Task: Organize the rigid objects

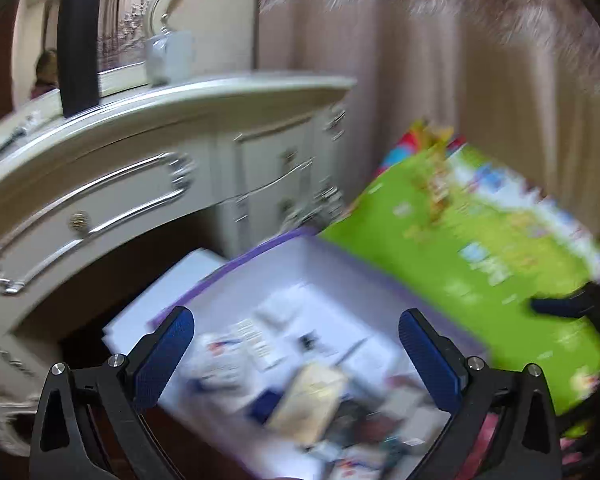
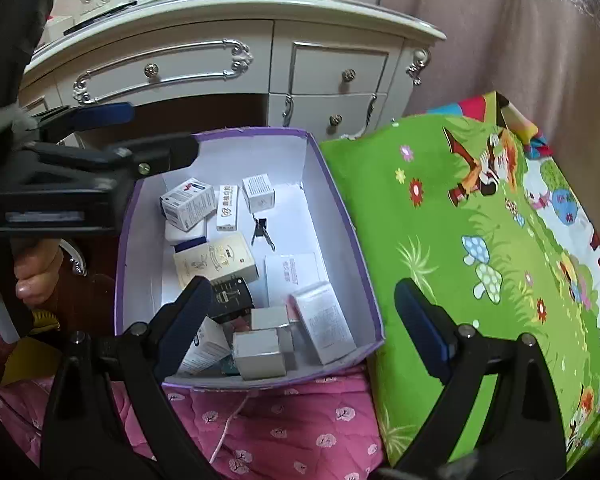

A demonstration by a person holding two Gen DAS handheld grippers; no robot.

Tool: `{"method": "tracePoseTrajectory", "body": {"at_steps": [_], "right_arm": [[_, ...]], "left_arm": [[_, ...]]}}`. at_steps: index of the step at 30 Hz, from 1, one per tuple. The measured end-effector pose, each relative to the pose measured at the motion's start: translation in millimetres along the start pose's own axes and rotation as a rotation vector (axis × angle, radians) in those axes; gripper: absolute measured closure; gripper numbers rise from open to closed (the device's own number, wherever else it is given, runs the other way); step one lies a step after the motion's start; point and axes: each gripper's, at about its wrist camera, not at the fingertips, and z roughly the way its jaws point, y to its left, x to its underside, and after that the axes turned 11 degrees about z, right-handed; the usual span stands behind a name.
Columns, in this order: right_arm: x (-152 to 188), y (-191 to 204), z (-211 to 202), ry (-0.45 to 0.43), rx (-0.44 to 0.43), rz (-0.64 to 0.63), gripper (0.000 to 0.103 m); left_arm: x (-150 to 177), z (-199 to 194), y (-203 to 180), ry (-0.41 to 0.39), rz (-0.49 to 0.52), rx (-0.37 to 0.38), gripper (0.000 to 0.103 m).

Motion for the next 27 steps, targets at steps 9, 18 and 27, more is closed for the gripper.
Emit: {"method": "tracePoseTrajectory", "body": {"at_steps": [9,18,27], "right_arm": [[5,10,14,0.060,0.036,-0.043,0.009],[12,17,25,0.099,0.045,-0.068,0.009],[14,19,28,0.110,0.048,-0.071,0.009]], "left_arm": [[18,30,-2,0.104,0.012,0.005,0.000],[29,42,-2,0.149,-0.010,0.031,0.000],[32,44,-1,0.143,-0.012,0.018,0.000]]}}
